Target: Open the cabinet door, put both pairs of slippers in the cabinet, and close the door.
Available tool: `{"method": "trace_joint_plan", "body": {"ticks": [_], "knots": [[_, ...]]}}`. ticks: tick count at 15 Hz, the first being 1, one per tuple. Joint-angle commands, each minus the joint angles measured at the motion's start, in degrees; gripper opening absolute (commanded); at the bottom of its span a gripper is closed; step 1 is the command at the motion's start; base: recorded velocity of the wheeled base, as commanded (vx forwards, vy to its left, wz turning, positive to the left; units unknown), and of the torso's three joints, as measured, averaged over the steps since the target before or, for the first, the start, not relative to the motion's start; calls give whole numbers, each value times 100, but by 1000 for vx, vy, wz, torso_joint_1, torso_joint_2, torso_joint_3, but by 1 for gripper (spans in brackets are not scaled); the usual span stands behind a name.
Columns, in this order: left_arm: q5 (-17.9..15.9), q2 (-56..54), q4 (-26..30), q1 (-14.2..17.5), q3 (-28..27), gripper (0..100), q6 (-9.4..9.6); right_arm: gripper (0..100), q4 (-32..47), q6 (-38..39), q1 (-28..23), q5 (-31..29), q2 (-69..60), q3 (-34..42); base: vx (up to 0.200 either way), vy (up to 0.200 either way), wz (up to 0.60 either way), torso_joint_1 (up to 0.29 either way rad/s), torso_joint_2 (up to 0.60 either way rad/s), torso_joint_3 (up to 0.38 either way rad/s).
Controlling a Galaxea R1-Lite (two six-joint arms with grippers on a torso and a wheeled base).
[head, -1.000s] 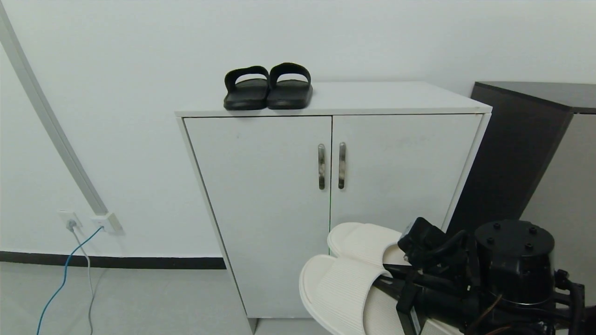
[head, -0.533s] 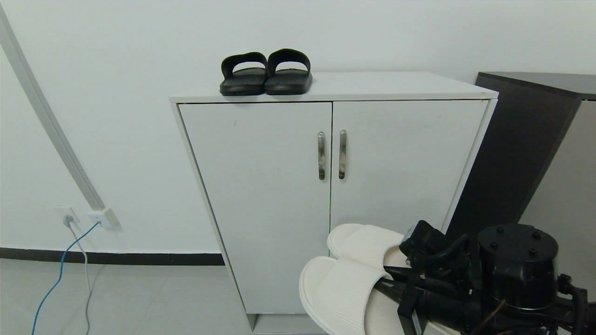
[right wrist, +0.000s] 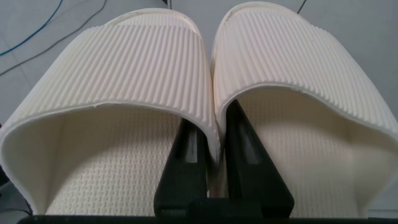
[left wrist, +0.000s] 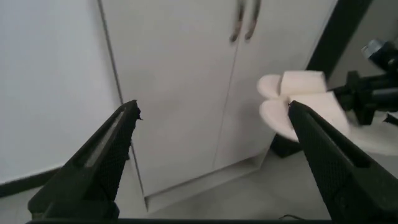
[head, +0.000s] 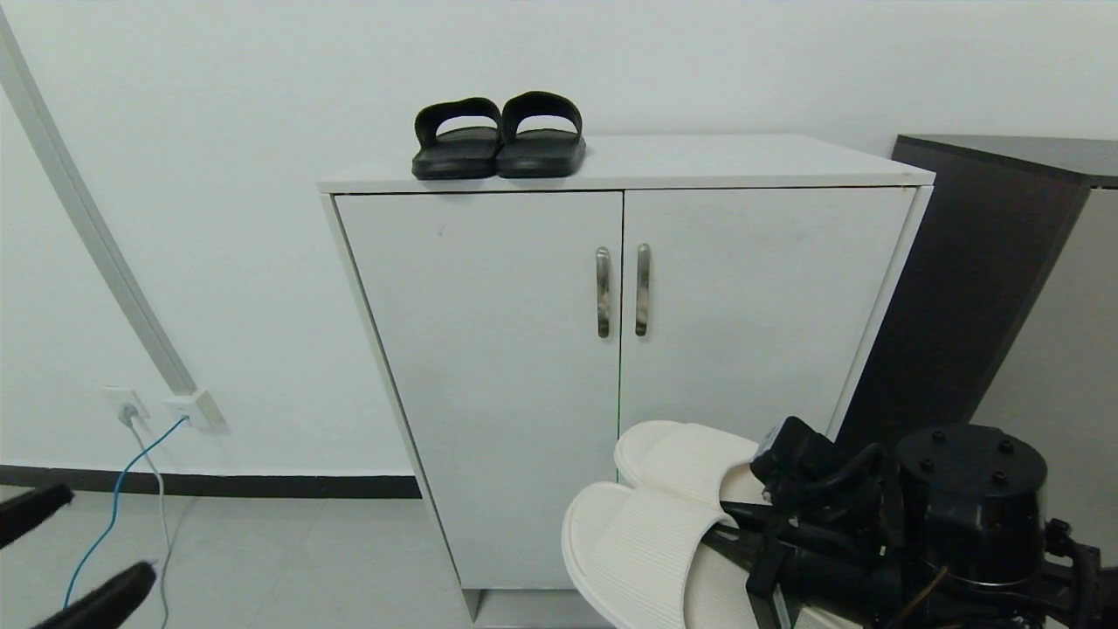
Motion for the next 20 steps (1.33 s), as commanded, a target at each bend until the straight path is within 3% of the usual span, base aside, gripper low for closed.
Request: {"method": "trace_joint_plan", "body": {"ticks": [1,2,3,4,8,11,13,15,17,18,20], "knots": [[-207,1502,-652,-598,-693,100,-8,0,-3,-2,1,10,67,7,0,0,0,0,0,0],[-207,1617,-749,-721,-737,100,-8,0,-12,-2,1,10,85,7,0,0,0,-27,129,144],[-198,2100,-1136,-1178,-930,100,-8,0,-12,-2,1,1,85,16,0,0,0,-12,115,119],[-145,2408,-1276,-1407,-1088,100,-8,0,-12,-2,1,1,94,24,0,0,0,-2,66,56],[-154,3621,-1584,-1899,-1923,100,-17,0,-12,-2,-17,10,76,33,0,0,0,0,0,0],[-128,4385,-2023,-2514,-2354,100,-17,0,-12,-2,-17,10,94,95,0,0,0,0,0,0],[118,4904,-2041,-2822,-2846,100,-17,0,-64,7,-17,98,94,112,0,0,0,0,0,0],[127,5334,-2058,-2954,-3356,100,-35,0,-249,7,-26,186,146,156,0,0,0,0,0,0],[92,5581,-2050,-3033,-3751,100,-193,0,-293,7,-43,177,190,165,0,0,0,0,0,0],[-31,5721,-2050,-3138,-3998,100,-474,0,-293,7,-43,177,199,156,0,0,0,0,0,0],[-216,6011,-2050,-3138,-4252,100,-571,0,-293,7,-43,177,217,156,0,0,0,0,0,0]]}}
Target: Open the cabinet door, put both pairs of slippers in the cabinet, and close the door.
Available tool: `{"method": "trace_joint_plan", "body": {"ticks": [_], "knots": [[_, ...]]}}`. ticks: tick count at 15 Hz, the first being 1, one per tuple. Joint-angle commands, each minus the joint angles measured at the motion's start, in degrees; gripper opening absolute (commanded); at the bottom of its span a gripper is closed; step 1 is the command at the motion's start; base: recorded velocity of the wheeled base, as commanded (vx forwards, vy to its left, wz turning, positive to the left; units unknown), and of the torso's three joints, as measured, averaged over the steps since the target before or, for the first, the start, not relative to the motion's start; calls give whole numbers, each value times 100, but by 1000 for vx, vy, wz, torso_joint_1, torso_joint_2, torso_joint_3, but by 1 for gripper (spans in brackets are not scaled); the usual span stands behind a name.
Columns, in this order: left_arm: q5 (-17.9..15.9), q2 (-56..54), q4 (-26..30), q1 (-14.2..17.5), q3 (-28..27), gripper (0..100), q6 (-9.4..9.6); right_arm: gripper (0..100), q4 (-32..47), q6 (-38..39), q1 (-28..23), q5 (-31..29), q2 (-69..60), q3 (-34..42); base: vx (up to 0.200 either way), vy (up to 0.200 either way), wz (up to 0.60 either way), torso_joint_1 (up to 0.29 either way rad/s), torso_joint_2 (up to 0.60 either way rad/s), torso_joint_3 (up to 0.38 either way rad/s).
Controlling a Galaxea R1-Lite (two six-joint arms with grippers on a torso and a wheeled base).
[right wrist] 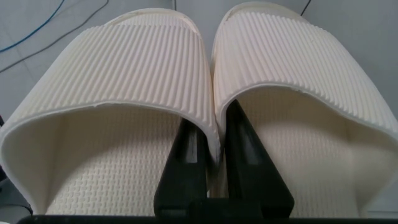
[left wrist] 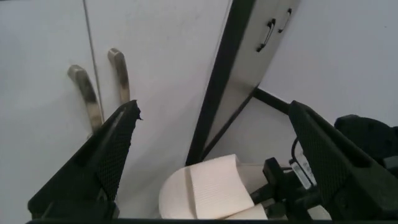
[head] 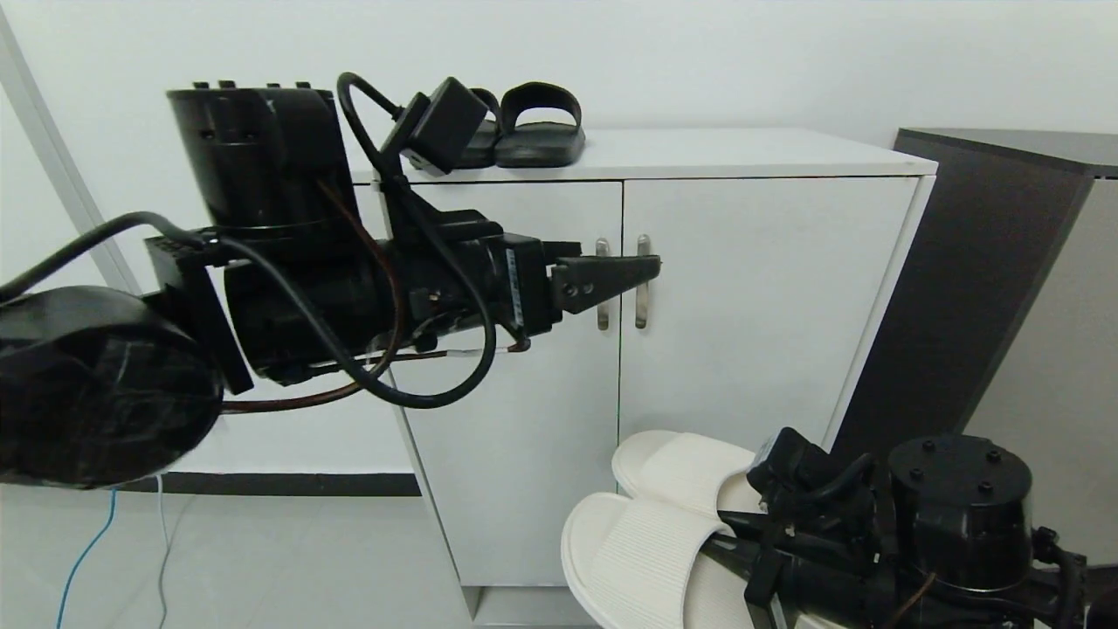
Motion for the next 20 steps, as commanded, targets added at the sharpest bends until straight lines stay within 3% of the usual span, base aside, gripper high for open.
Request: {"method": "trace_joint_plan", "body": {"ticks": [1,3,7,10,12,14,20], "knots": [[-126,545,1,-32,-332,100,-26,0,2,-4,7,6,38,-6,0,0,0,0,0,0],[-214,853,27,-59,-586,100,-140,0,2,-13,-2,-2,108,3,0,0,0,0,0,0],[-829,1151,36,-23,-1131,100,-1010,0,-7,-13,-20,-11,196,3,0,0,0,0,0,0],[-697,1406,54,-50,-1369,100,-1028,0,-16,-22,-72,-2,169,3,0,0,0,0,0,0],[-29,1564,54,-173,-1483,100,-1019,0,-112,-22,-90,-11,169,38,0,0,0,0,0,0],[252,1582,62,-173,-1518,100,-1019,0,-156,-22,-90,-11,169,47,0,0,0,0,0,0],[437,1784,264,-67,-1782,100,-1019,0,-165,-22,-90,-20,187,64,0,0,0,0,0,0]]}}
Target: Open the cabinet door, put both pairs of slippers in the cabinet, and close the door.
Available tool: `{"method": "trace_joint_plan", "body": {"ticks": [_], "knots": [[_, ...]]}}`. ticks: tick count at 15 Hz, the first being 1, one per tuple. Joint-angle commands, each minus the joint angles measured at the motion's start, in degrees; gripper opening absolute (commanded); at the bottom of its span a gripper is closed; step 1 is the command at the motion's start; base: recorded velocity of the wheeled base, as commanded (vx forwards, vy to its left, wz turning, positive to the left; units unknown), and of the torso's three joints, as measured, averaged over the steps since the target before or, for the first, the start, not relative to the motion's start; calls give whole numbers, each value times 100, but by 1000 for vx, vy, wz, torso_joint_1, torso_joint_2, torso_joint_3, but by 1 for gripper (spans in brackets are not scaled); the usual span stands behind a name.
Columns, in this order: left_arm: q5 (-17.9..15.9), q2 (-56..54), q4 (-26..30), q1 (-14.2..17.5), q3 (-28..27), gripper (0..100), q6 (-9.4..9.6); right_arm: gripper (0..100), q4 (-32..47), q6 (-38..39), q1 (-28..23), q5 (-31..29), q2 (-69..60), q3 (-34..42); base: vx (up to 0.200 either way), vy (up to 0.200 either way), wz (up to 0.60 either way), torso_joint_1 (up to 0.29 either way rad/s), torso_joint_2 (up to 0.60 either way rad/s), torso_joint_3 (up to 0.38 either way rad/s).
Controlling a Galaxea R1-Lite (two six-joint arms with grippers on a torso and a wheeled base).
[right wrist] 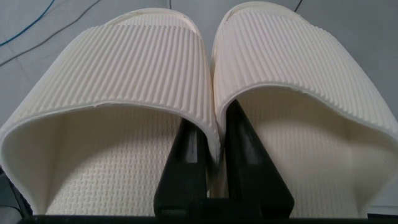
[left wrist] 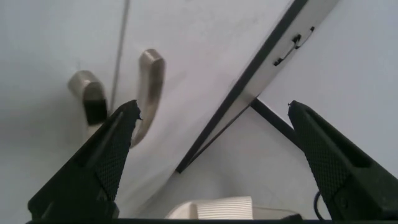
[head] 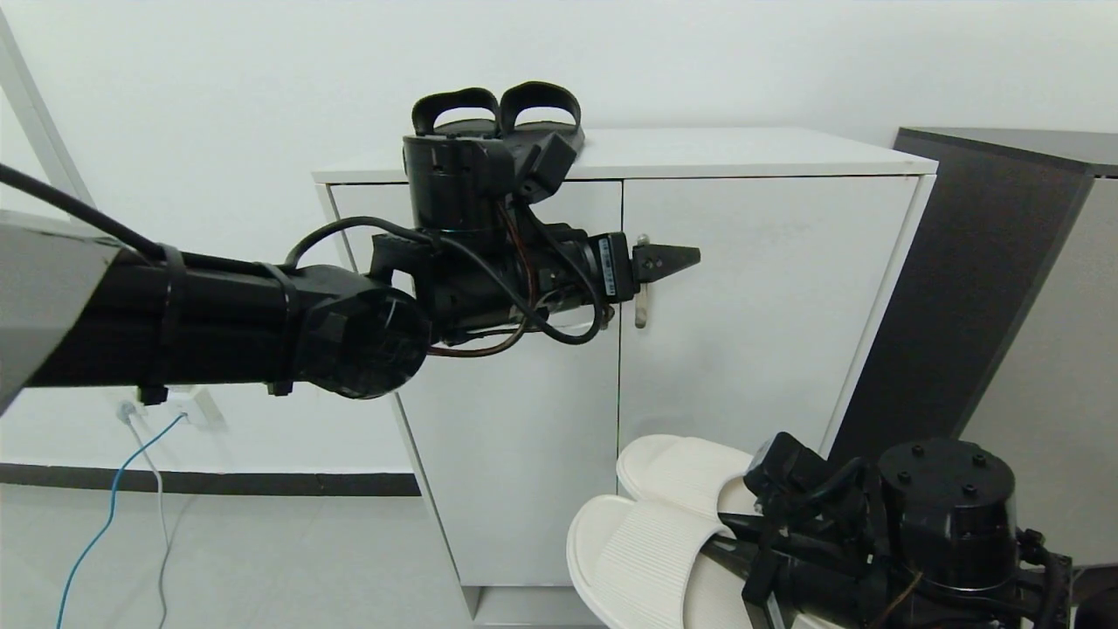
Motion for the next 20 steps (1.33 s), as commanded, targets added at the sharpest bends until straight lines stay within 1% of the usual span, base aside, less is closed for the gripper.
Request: {"method": "trace_joint_plan", "body": {"ticks": [1,4,8,9,12,14,16,18,20], "knots": [[47,148,16,9,-163,100,-3,0,-4,-2,1,-3,10,-5,0,0,0,0,0,0],[47,368,131,-17,-470,100,-3,0,5,-2,1,6,37,4,0,0,0,0,0,0],[38,666,174,-166,-778,100,-3,0,-4,-2,1,15,54,21,0,0,0,0,0,0],[38,666,174,-166,-778,0,-12,0,-4,-2,1,23,54,30,0,0,0,0,0,0],[38,605,174,-166,-681,0,-30,0,-4,-2,1,41,54,83,0,0,0,0,0,0],[38,508,157,-166,-470,0,-30,0,5,-2,10,67,54,144,0,0,0,0,0,0],[38,376,148,-166,-339,0,-30,0,-4,-11,72,331,-25,267,0,0,0,0,0,0],[38,245,139,-166,-207,0,-30,0,-30,-11,133,428,-122,338,0,0,0,0,0,0],[38,-54,122,-175,110,0,-3,0,-30,-11,212,472,-165,364,0,0,0,0,0,0]]}}
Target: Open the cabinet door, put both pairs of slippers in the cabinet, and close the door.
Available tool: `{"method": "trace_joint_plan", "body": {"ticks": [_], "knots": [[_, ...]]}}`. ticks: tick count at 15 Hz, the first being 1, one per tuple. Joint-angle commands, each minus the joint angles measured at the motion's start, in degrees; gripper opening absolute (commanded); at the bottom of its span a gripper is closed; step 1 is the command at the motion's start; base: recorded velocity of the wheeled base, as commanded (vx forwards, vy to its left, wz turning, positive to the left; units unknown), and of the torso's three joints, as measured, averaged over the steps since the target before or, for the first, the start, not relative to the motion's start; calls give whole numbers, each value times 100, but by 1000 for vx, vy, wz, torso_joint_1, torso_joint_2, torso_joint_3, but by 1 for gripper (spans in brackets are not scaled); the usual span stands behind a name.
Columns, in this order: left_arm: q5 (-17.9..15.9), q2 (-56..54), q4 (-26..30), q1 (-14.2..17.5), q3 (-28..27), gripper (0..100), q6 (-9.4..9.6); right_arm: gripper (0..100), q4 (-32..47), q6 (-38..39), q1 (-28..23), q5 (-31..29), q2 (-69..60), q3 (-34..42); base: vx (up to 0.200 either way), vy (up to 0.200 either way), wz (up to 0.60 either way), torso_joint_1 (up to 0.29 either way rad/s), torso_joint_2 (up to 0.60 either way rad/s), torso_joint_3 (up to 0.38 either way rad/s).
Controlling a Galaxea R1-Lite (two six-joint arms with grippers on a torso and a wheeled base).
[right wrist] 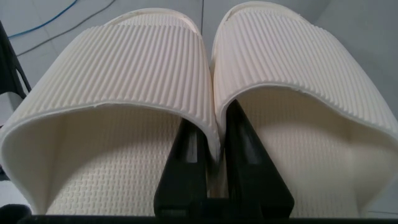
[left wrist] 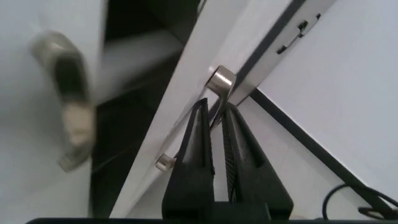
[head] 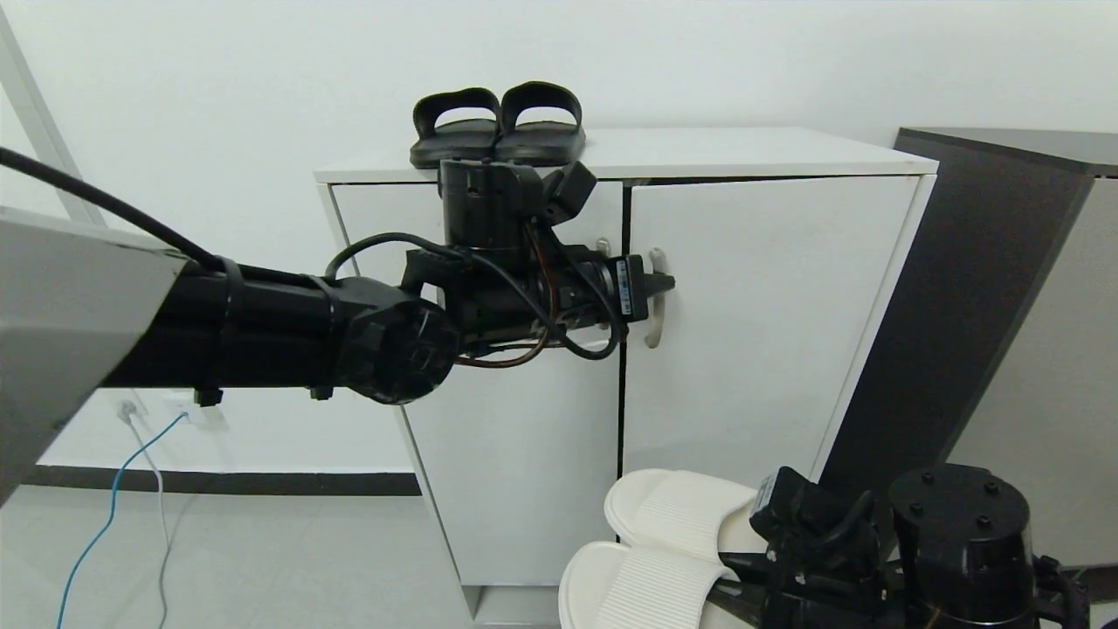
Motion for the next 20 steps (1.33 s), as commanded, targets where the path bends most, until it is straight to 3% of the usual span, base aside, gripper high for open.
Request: {"method": "trace_joint_plan", "body": {"ticks": [1,5,13,20], "knots": [[13,-369,-19,2,289,0,16,0,-15,-4,38,-2,-59,20,0,0,0,0,0,0],[13,-756,-98,-69,675,0,25,0,-15,-4,38,15,-33,12,0,0,0,0,0,0],[21,-1037,-845,-60,1405,0,-10,0,-15,-4,82,15,-24,20,0,0,0,0,0,0],[-5,-1011,-854,230,1352,0,-195,0,-24,-4,267,200,-147,170,0,0,0,0,0,0]]}}
